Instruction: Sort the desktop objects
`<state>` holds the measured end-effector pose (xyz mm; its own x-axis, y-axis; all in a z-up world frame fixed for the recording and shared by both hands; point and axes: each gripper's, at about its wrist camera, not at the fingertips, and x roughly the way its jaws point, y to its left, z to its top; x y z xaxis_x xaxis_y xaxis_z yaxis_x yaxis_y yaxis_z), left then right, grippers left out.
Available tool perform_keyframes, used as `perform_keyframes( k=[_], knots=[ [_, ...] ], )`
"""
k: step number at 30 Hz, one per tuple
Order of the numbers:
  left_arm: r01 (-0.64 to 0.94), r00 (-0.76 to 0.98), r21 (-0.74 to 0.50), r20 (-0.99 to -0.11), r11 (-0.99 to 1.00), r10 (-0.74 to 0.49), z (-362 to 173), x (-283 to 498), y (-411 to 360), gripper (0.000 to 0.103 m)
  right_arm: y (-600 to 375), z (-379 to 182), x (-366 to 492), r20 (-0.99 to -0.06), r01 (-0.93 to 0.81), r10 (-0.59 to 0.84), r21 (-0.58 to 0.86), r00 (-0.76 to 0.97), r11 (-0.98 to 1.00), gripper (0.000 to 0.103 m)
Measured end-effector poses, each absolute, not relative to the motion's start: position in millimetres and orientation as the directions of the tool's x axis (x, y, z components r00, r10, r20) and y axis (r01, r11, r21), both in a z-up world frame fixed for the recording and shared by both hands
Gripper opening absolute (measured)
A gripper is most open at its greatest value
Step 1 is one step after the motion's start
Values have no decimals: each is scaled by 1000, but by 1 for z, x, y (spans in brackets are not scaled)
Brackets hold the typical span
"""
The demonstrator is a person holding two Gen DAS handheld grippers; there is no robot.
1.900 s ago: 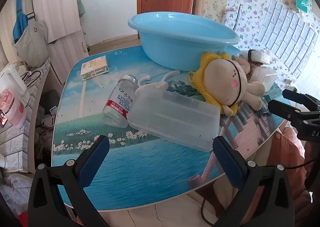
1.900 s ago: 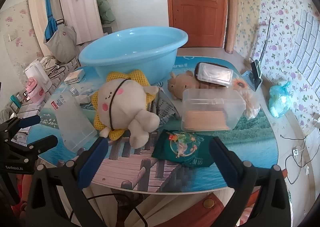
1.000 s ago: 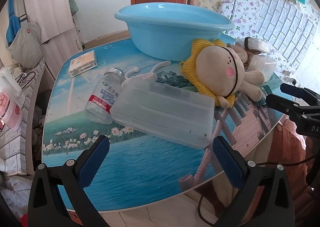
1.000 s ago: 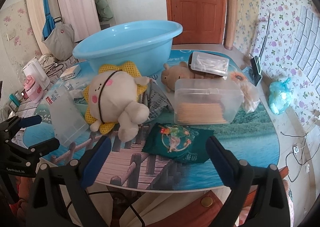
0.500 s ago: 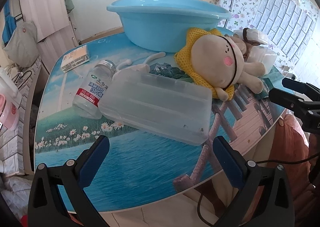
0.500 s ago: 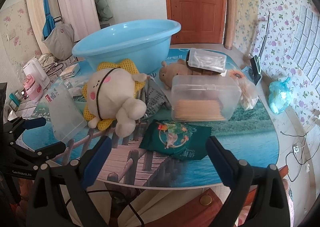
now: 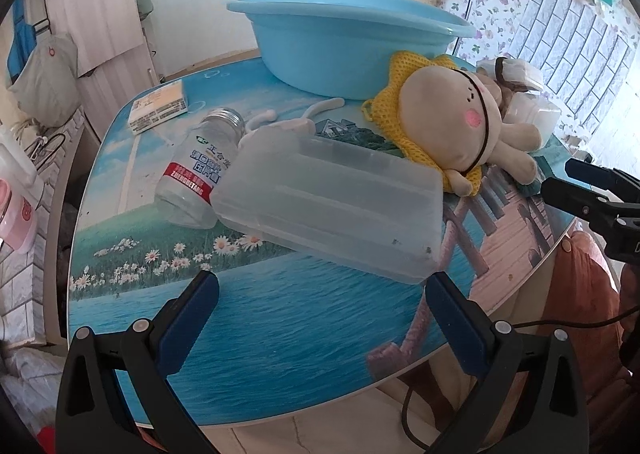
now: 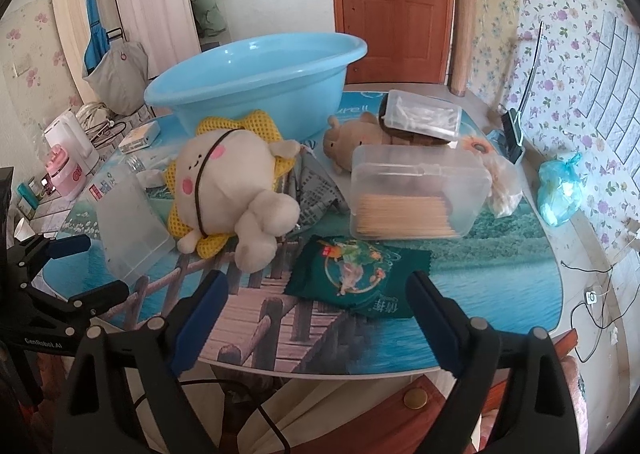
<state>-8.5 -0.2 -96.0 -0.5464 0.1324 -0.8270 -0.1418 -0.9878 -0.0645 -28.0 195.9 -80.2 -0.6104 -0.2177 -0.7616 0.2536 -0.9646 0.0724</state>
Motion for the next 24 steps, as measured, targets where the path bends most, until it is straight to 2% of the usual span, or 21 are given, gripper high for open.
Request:
perform_keyframes(
  k=[24],
  knots=[
    [-175,-560,-57,-815,-983,147,-97,-16,1,103,189,-85,-30,-774,261,-209,59,-598,-964,91]
  ],
)
